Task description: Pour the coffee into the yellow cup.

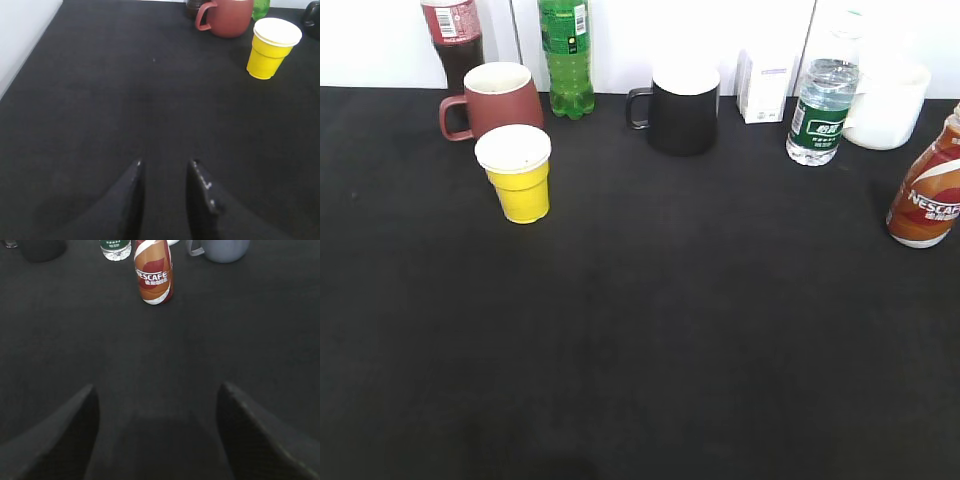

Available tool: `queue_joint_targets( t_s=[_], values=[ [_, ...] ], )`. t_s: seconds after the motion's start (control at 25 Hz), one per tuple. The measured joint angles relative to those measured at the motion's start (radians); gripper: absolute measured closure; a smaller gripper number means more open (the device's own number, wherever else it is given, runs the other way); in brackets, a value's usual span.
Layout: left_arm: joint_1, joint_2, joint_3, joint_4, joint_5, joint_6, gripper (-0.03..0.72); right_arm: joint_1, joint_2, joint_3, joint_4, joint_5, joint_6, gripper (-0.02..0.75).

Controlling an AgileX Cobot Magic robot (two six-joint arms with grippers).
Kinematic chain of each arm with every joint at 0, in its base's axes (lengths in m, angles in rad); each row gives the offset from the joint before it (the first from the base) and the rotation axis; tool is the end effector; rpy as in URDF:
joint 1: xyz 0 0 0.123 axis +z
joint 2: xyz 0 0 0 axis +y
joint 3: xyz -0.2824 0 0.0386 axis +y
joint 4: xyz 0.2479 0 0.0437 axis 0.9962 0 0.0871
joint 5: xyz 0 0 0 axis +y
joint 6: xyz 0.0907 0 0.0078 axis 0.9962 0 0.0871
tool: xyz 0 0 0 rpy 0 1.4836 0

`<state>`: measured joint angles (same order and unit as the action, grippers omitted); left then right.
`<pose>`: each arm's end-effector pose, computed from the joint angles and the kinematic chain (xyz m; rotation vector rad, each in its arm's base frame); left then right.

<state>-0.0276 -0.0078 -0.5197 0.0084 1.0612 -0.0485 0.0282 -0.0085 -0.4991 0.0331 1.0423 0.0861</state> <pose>-0.0084 0.0009 0.2825 -0.0216 2.0174 -0.0384 -0.0054 0.0025 0.2784 0.0572 2.0188 0.1120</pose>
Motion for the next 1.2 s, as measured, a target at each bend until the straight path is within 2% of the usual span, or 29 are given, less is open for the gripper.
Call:
queue_joint_targets(
  t_s=[0.32, 0.36, 0.4, 0.48, 0.52, 0.6, 0.72, 0.8, 0.88, 0.96, 1.08, 1.2],
  values=[
    [0.000, 0.000, 0.000, 0.001, 0.000, 0.000, 0.463, 0.000, 0.000, 0.000, 0.000, 0.000, 0.000, 0.168],
    [0.000, 0.000, 0.000, 0.001, 0.000, 0.000, 0.442, 0.000, 0.000, 0.000, 0.000, 0.000, 0.000, 0.168],
    [0.000, 0.000, 0.000, 0.001, 0.000, 0.000, 0.382, 0.000, 0.000, 0.000, 0.000, 0.000, 0.000, 0.168],
    [0.000, 0.000, 0.000, 0.001, 0.000, 0.000, 0.200, 0.000, 0.000, 0.000, 0.000, 0.000, 0.000, 0.168],
    [0.000, 0.000, 0.000, 0.001, 0.000, 0.000, 0.153, 0.000, 0.000, 0.000, 0.000, 0.000, 0.000, 0.168],
    [0.000, 0.007, -0.014, 0.005, -0.028, 0.000, 0.134, 0.000, 0.000, 0.000, 0.000, 0.000, 0.000, 0.168],
    [0.000, 0.078, -0.027, 0.003, -0.387, 0.000, 0.132, 0.000, 0.000, 0.000, 0.000, 0.000, 0.000, 0.168],
    [0.000, 0.213, -0.027, -0.008, -0.565, 0.000, 0.132, 0.000, 0.000, 0.000, 0.000, 0.000, 0.000, 0.168],
    [-0.004, 0.408, -0.025, -0.073, -0.699, 0.011, 0.132, 0.000, 0.000, 0.000, 0.000, 0.000, 0.000, 0.168],
    [-0.058, 0.578, 0.009, -0.088, -0.896, 0.025, 0.132, 0.000, 0.000, 0.000, 0.000, 0.000, 0.000, 0.168],
    [-0.243, 0.854, 0.061, -0.080, -1.170, 0.026, 0.131, 0.000, 0.000, 0.000, 0.000, 0.000, 0.000, 0.168],
    [-0.399, 1.073, 0.069, -0.079, -1.297, 0.027, 0.131, 0.000, 0.000, 0.000, 0.000, 0.000, 0.000, 0.168]
  ],
)
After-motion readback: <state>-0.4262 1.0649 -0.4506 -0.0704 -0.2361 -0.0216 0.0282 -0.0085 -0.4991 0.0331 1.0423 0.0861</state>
